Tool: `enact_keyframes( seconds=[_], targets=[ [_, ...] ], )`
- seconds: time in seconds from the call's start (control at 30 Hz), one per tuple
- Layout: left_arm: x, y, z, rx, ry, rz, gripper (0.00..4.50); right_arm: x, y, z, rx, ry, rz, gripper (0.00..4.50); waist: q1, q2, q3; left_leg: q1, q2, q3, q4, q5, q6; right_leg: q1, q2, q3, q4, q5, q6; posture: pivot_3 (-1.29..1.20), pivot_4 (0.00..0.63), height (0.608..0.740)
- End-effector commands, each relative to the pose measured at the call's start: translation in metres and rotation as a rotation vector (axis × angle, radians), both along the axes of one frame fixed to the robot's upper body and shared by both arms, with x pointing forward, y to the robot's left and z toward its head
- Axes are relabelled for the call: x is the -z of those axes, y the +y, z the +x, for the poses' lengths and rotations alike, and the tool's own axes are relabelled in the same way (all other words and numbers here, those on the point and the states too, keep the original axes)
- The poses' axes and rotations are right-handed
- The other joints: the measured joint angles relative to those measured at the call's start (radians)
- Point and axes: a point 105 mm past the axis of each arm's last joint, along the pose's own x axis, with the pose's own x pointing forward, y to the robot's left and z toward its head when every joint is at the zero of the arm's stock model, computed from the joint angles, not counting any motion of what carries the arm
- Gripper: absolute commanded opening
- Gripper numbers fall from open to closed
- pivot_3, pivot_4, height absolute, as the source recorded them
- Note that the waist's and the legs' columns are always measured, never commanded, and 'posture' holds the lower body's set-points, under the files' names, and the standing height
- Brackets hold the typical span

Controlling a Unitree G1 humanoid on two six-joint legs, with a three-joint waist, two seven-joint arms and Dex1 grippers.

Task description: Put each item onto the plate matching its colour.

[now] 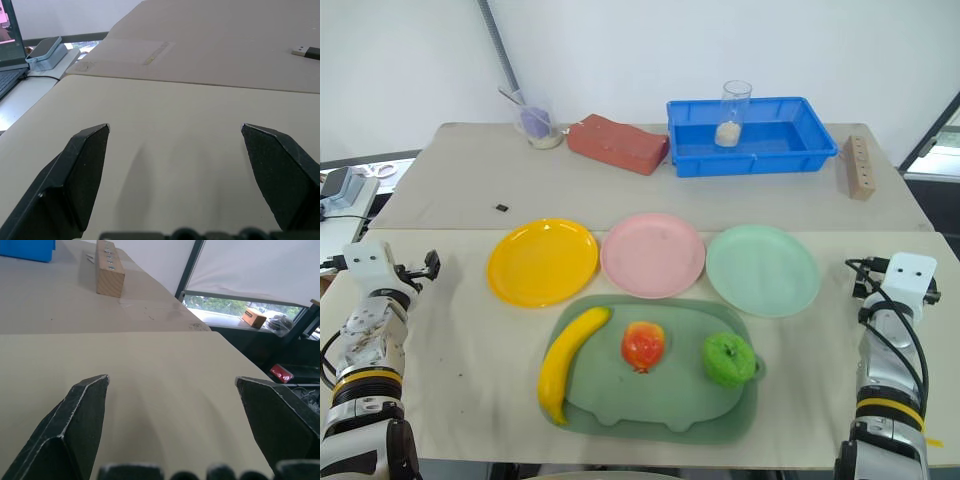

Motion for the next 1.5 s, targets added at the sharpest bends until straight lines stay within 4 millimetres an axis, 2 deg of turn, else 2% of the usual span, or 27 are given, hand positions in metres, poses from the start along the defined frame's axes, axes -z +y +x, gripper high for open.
enact_keyframes(
  seconds=[0.03, 0.1, 0.17, 0.27, 0.33, 0.53, 0.57, 0.63, 0.67, 0.73, 0.87, 0.97, 1.07, 1.23, 1.43, 1.5],
  targets=[
    [-0.019, 0.005, 0.000, -0.007, -0.050, 0.039, 4.50, -0.025, -0.004, 0.003, -0.006, -0.067, -0.053, 4.47, 0.000, 0.000, 0.000, 0.000, 0.000, 0.000, 0.000, 0.000, 0.000, 0.000, 0.000, 0.000, 0.000, 0.000, 0.000, 0.00, 0.150, 0.740],
    [-0.025, 0.005, 0.000, 0.012, -0.068, 0.041, 4.50, -0.030, -0.009, 0.001, 0.001, -0.072, -0.061, 4.47, 0.000, 0.000, 0.000, 0.000, 0.000, 0.000, 0.000, 0.000, 0.000, 0.000, 0.000, 0.000, 0.000, 0.000, 0.000, 0.00, 0.150, 0.740],
    [-0.031, -0.004, 0.001, 0.090, -0.073, 0.067, 4.50, -0.035, -0.011, 0.003, -0.015, -0.071, -0.074, 4.47, 0.000, 0.000, 0.000, 0.000, 0.000, 0.000, 0.000, 0.000, 0.000, 0.000, 0.000, 0.000, 0.000, 0.000, 0.000, 0.00, 0.150, 0.740],
    [-0.050, -0.027, -0.002, 0.277, -0.097, 0.092, 4.50, -0.048, -0.006, 0.009, -0.103, -0.063, -0.095, 4.47, -0.003, 0.000, 0.000, 0.000, 0.000, 0.000, 0.000, 0.000, 0.000, 0.000, 0.000, 0.000, 0.000, 0.000, 0.000, 0.00, 0.150, 0.740],
    [-0.062, -0.047, -0.006, 0.421, -0.093, 0.115, 4.50, -0.062, 0.004, 0.018, -0.210, -0.060, -0.107, 4.47, -0.005, 0.000, 0.000, 0.000, 0.000, 0.000, -0.001, 0.000, 0.000, 0.000, 0.000, 0.000, 0.000, 0.000, 0.000, 0.00, 0.150, 0.740],
    [-0.096, -0.115, -0.024, 0.823, -0.059, 0.120, 4.50, -0.101, 0.061, 0.039, -0.606, -0.039, -0.111, 4.47, -0.006, 0.001, 0.000, 0.000, 0.000, 0.001, -0.001, 0.000, 0.000, 0.000, 0.000, 0.002, 0.000, 0.000, 0.000, 0.00, 0.150, 0.740],
    [-0.100, -0.137, -0.033, 0.935, -0.037, 0.118, 4.50, -0.110, 0.083, 0.041, -0.729, -0.034, -0.096, 4.47, -0.006, 0.001, 0.000, 0.000, 0.000, 0.001, -0.001, 0.000, 0.000, 0.000, 0.000, 0.002, 0.000, 0.000, 0.000, 0.00, 0.150, 0.740],
    [-0.101, -0.164, -0.047, 1.070, 0.005, 0.106, 4.50, -0.118, 0.113, 0.040, -0.891, -0.016, -0.075, 4.47, -0.006, 0.001, 0.000, -0.001, 0.000, 0.001, -0.001, 0.000, 0.000, 0.000, 0.000, 0.002, -0.001, 0.000, 0.000, 0.00, 0.150, 0.740],
    [-0.096, -0.181, -0.060, 1.157, 0.046, 0.086, 4.50, -0.121, 0.137, 0.035, -1.022, 0.015, -0.064, 4.47, -0.005, 0.002, 0.000, -0.001, 0.000, 0.001, -0.001, 0.000, 0.000, 0.000, 0.000, 0.002, -0.001, 0.000, 0.000, 0.00, 0.150, 0.740],
    [-0.086, -0.205, -0.083, 1.276, 0.120, 0.047, 4.50, -0.122, 0.173, 0.023, -1.212, 0.079, -0.053, 4.47, -0.005, 0.002, 0.001, -0.002, 0.000, 0.001, -0.001, -0.001, 0.000, 0.000, 0.000, 0.003, -0.002, 0.000, 0.000, 0.00, 0.150, 0.740],
    [-0.065, -0.232, -0.113, 1.394, 0.239, -0.012, 4.50, -0.118, 0.230, -0.008, -1.523, 0.216, -0.041, 4.47, -0.002, 0.001, 0.002, -0.002, 0.001, 0.001, 0.000, -0.001, 0.001, -0.001, 0.000, 0.003, -0.003, 0.000, -0.001, 0.00, 0.150, 0.740],
    [-0.050, -0.241, -0.123, 1.418, 0.303, -0.035, 4.50, -0.119, 0.265, -0.033, -1.720, 0.279, -0.025, 4.47, 0.005, -0.002, 0.003, -0.001, 0.001, 0.001, 0.000, -0.001, 0.001, -0.002, 0.000, 0.003, -0.003, -0.001, -0.002, 0.00, 0.150, 0.740],
    [-0.037, -0.245, -0.121, 1.411, 0.332, -0.017, 4.50, -0.122, 0.293, -0.054, -1.867, 0.310, -0.039, 4.47, 0.010, -0.002, 0.004, 0.000, 0.001, 0.001, 0.001, -0.003, -0.002, -0.004, 0.000, 0.003, -0.004, -0.002, -0.003, 0.00, 0.150, 0.740],
    [-0.015, -0.254, -0.115, 1.398, 0.363, -0.027, 4.50, -0.122, 0.317, -0.075, -2.002, 0.368, -0.071, 4.47, 0.020, -0.003, 0.003, -0.001, 0.001, 0.002, 0.001, -0.005, -0.005, -0.006, 0.000, 0.004, -0.004, -0.001, -0.003, 0.00, 0.150, 0.740],
    [0.001, -0.260, -0.108, 1.381, 0.385, 0.018, 4.50, -0.124, 0.323, -0.082, -2.041, 0.382, -0.090, 4.47, 0.024, -0.004, 0.003, -0.004, 0.001, 0.002, 0.001, -0.005, -0.004, -0.009, 0.000, 0.004, -0.004, -0.001, -0.004, 0.00, 0.150, 0.740],
    [0.001, -0.262, -0.105, 1.381, 0.376, 0.019, 3.93, -0.125, 0.323, -0.081, -2.037, 0.378, -0.093, 4.50, 0.023, -0.004, 0.003, -0.004, 0.001, 0.002, 0.001, -0.004, -0.003, -0.010, 0.000, 0.005, -0.004, -0.001, -0.004, 0.00, 0.150, 0.740]
  ],
)
